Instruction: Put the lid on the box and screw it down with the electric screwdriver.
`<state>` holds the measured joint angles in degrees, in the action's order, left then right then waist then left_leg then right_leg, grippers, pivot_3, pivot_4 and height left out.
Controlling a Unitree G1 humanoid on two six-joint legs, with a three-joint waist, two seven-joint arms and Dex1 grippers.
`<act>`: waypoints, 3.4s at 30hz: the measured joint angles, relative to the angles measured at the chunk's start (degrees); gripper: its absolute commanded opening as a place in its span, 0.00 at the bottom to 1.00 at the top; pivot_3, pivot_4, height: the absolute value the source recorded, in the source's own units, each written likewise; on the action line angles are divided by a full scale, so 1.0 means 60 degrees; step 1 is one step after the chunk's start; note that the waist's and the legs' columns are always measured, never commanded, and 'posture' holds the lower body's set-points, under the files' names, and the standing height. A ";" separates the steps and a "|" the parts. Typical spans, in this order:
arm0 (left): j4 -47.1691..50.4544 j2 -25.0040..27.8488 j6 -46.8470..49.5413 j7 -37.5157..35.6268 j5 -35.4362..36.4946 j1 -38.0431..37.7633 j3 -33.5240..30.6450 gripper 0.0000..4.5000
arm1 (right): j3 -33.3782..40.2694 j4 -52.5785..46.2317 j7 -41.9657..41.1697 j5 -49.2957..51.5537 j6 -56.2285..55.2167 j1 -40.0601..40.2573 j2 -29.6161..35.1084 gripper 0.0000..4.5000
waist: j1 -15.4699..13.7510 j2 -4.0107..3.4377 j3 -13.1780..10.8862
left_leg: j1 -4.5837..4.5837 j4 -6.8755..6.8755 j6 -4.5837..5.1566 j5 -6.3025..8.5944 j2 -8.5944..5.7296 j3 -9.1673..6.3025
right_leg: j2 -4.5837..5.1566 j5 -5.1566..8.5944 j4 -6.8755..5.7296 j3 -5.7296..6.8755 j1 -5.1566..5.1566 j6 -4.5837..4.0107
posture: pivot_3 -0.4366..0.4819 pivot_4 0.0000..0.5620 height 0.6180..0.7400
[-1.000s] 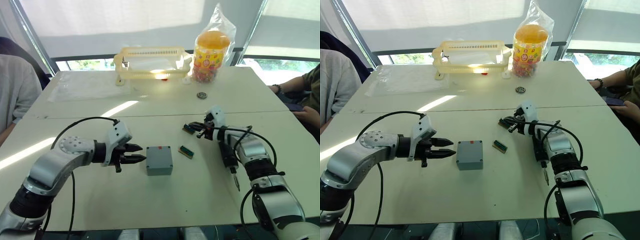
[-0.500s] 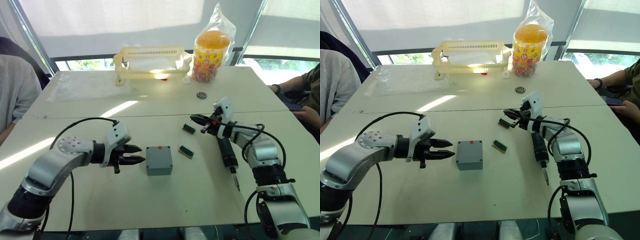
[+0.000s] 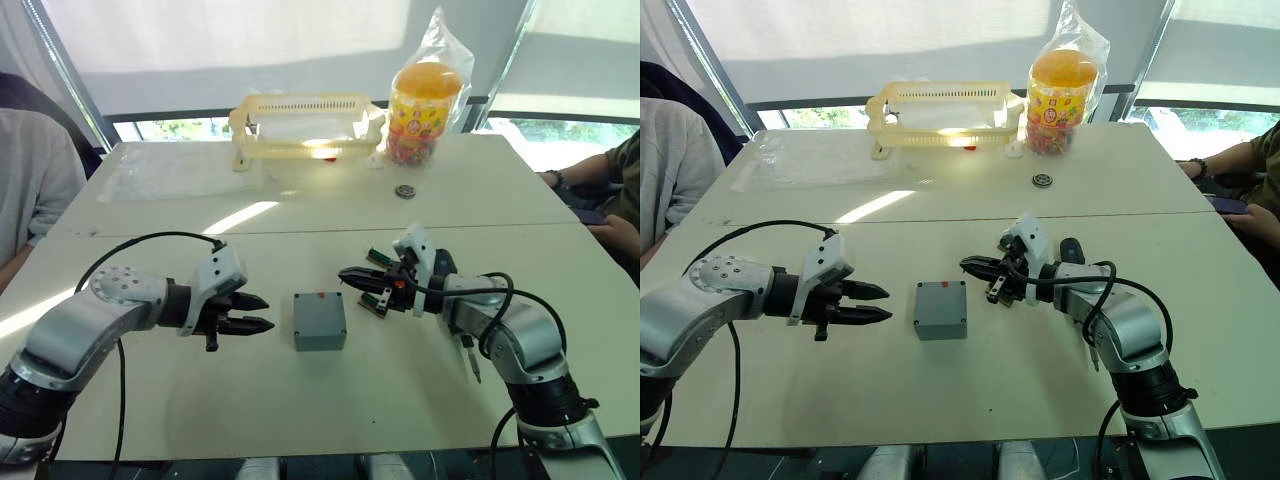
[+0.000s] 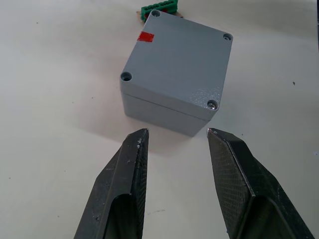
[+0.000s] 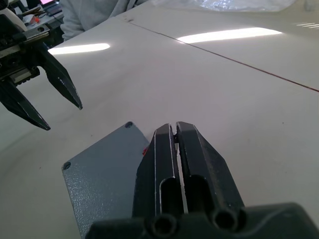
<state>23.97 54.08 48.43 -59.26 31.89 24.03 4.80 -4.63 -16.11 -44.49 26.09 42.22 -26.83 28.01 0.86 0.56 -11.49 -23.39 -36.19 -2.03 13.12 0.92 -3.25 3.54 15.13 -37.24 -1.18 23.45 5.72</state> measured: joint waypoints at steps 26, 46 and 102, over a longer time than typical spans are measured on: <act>0.0005 -0.0146 0.0003 0.0184 -0.0002 -0.0024 0.0017 0.42 | -0.0596 0.0032 -0.0092 -0.0360 -0.0235 0.0194 0.0036 0.00 | 0.0007 0.0000 0.0000 | 0.0000 0.0001 0.0000 0.0000 0.0000 -0.0001 | -0.0001 0.0000 0.0000 0.0001 0.0000 0.0000 | 0.48 0.27 1.00; 0.0037 -0.0246 -0.0046 0.0324 -0.0009 -0.0128 0.0106 0.42 | -0.0586 0.0273 -0.0149 -0.0472 -0.0439 0.0196 0.0072 0.00 | 0.0008 0.0000 0.0000 | 0.0000 0.0000 0.0000 0.0000 0.0000 -0.0001 | -0.0001 0.0000 0.0000 0.0000 0.0000 0.0000 | 0.48 0.27 1.00; 0.0469 -0.1745 -0.1243 -0.0358 -0.0244 0.1043 0.1511 0.42 | -0.1564 0.4649 0.1931 0.5032 0.8320 -0.3624 0.6075 0.99 | -0.0009 0.0002 -0.0001 | -0.0011 -0.0004 0.0006 0.0003 -0.0002 0.0027 | 0.0003 0.0001 0.0021 -0.0024 0.0009 -0.0002 | 0.48 0.27 1.00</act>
<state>26.78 43.61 40.97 -61.41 30.42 30.28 13.86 -14.02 11.79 -32.90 56.28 92.13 -48.57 64.46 0.80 0.57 -11.50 -23.45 -36.21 -1.99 13.14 0.90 -3.09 3.55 15.14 -37.11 -1.32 23.50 5.70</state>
